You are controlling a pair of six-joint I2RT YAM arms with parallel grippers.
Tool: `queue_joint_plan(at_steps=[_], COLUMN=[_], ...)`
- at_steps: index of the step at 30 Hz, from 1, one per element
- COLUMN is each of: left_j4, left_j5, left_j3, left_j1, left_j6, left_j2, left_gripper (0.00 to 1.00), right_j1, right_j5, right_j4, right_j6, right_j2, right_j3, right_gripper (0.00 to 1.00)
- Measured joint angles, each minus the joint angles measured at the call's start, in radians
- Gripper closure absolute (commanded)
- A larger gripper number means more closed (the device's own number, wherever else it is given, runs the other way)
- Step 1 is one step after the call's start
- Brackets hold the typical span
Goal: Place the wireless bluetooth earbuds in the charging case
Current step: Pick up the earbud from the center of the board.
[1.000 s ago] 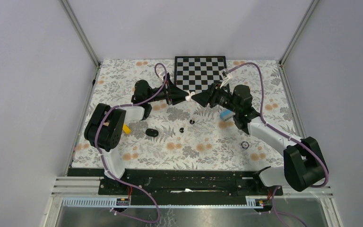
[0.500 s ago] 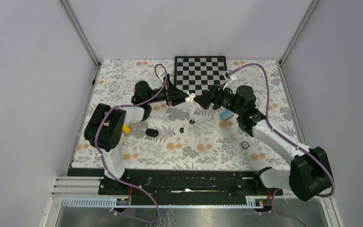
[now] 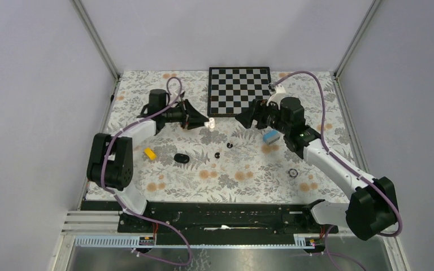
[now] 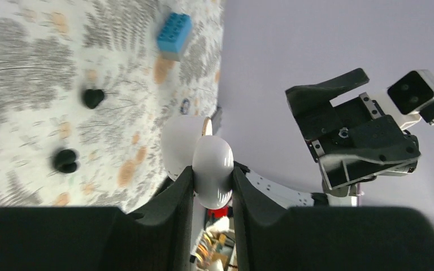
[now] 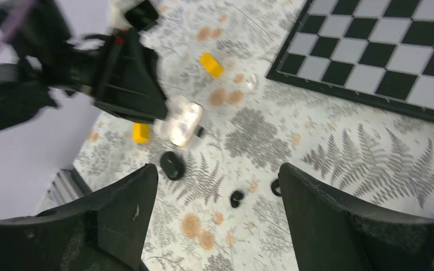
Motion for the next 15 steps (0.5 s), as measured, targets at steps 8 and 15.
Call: queue_joint_plan(at_steps=[8, 15], left_j4=[-0.356, -0.569], left_j5=[-0.037, -0.055], left_j3=[0.007, -0.049], left_j1=[0.163, 0.267], left_j6=[0.299, 0.443], left_j2=[-0.105, -0.197], left_gripper=[1.00, 1.00], right_j1=[0.086, 0.200], right_j5=[0.154, 0.229], right_j4=[-0.163, -0.262], right_j6=[-0.080, -0.154], right_j2=[0.153, 0.387], right_j3=[0.083, 0.282], right_gripper=[0.32, 0.40])
